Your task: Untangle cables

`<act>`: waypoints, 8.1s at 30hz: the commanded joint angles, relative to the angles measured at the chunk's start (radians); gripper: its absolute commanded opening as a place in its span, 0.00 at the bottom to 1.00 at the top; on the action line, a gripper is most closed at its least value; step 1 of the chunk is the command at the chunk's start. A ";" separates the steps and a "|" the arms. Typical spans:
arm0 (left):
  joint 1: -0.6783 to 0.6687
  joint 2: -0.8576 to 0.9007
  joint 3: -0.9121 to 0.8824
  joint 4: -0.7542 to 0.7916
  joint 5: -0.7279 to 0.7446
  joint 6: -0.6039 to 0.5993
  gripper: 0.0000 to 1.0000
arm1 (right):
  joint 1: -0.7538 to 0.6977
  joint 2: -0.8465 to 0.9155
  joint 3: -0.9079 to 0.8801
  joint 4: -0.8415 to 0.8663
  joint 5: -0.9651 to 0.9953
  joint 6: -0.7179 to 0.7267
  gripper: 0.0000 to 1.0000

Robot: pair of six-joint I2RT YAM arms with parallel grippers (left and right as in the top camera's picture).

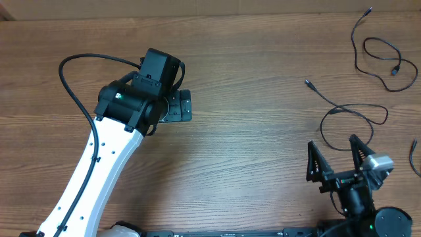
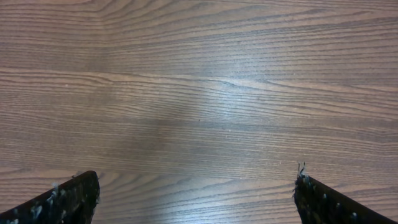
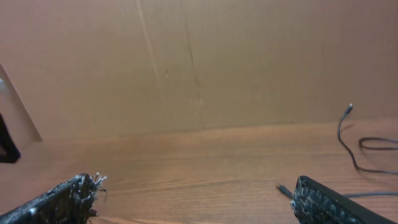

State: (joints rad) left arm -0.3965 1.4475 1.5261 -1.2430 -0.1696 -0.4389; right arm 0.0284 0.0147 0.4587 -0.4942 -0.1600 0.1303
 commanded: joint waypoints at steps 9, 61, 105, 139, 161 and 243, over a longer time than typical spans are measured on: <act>0.005 -0.002 -0.007 -0.003 -0.014 -0.003 1.00 | 0.002 -0.010 -0.200 0.233 0.002 -0.002 1.00; 0.005 -0.002 -0.007 -0.003 -0.014 -0.003 1.00 | 0.003 -0.009 -0.451 0.502 0.055 -0.035 1.00; 0.005 -0.002 -0.007 -0.003 -0.014 -0.003 1.00 | 0.002 -0.004 -0.450 0.417 0.084 -0.034 1.00; 0.317 -0.541 -0.007 -0.003 -0.014 -0.003 0.99 | 0.002 -0.004 -0.450 0.417 0.084 -0.034 1.00; 0.340 -1.025 -0.007 -0.167 -0.014 -0.003 1.00 | 0.002 -0.004 -0.450 0.417 0.084 -0.034 1.00; 0.404 -1.443 -0.320 -0.066 -0.109 -0.011 1.00 | 0.002 -0.004 -0.450 0.417 0.084 -0.034 1.00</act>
State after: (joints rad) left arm 0.0021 0.0174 1.2884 -1.3476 -0.2668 -0.4431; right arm 0.0288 0.0158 0.0185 -0.0807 -0.0879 0.1032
